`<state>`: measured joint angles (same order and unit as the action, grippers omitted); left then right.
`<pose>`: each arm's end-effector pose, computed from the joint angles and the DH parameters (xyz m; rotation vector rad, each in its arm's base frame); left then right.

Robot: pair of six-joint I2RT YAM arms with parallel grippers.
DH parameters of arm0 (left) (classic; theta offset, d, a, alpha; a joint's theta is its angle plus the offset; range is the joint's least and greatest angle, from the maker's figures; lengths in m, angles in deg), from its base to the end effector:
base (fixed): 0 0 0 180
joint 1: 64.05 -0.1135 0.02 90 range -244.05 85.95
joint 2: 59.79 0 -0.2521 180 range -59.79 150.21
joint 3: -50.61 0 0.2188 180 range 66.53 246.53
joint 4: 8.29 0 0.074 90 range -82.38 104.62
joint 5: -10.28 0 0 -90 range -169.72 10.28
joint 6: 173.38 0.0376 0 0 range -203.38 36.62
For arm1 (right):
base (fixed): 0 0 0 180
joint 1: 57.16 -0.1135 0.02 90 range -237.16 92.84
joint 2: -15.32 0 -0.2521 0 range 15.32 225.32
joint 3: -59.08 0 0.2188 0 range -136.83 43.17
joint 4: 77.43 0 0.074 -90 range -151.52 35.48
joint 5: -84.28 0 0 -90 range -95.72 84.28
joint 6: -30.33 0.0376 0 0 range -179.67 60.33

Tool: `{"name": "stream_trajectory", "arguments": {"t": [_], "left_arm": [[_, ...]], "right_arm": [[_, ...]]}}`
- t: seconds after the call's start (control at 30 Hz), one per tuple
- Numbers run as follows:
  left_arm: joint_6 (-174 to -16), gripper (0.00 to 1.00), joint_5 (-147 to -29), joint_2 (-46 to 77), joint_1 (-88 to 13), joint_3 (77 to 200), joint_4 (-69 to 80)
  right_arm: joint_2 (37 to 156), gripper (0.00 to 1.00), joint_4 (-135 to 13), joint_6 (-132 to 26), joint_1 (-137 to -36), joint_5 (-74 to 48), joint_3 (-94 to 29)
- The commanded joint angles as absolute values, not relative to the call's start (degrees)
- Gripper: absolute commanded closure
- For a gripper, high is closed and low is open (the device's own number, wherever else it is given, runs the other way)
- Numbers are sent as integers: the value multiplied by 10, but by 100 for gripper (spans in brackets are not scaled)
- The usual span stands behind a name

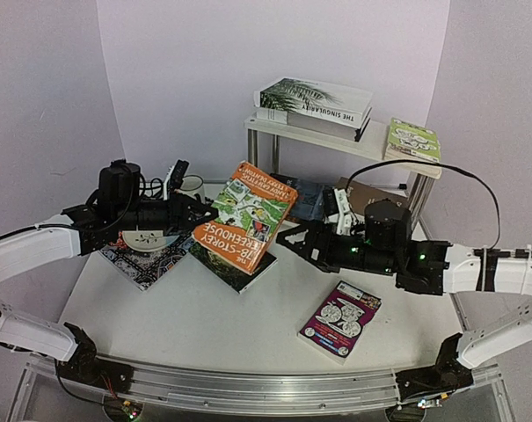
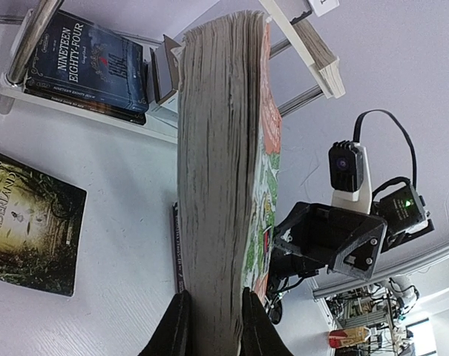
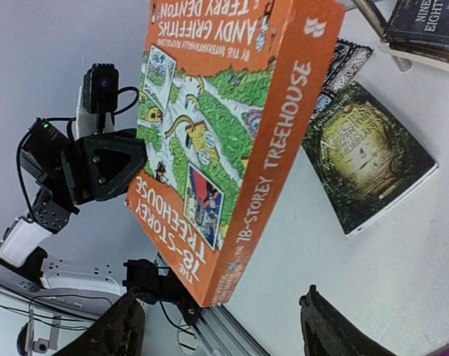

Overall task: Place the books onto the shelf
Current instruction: Pick up the book at the center of the board, then pass from the left arm to the right

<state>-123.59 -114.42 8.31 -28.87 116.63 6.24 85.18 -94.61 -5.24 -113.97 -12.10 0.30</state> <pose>0.1880 -0.1587 0.3095 0.3824 2.0452 -1.4244 0.1381 0.2187 0.3200 -0.1405 1.6949 1.6121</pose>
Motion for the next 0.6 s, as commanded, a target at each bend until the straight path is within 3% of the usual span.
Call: {"name": "stream_trajectory", "arguments": {"t": [0.0, 0.2, 0.57], "left_arm": [[-1256, 100, -1148, 50, -291, 1179, -26], [-1264, 100, -1149, 46, -291, 1177, -36], [-1284, 100, -1165, 44, -291, 1168, -63]], "right_arm": [[901, 29, -1036, -21, -1164, -94, -32], [932, 37, -1066, -24, -1202, -13, -38], [952, 44, -1081, -16, -1207, 20, -57]]}}
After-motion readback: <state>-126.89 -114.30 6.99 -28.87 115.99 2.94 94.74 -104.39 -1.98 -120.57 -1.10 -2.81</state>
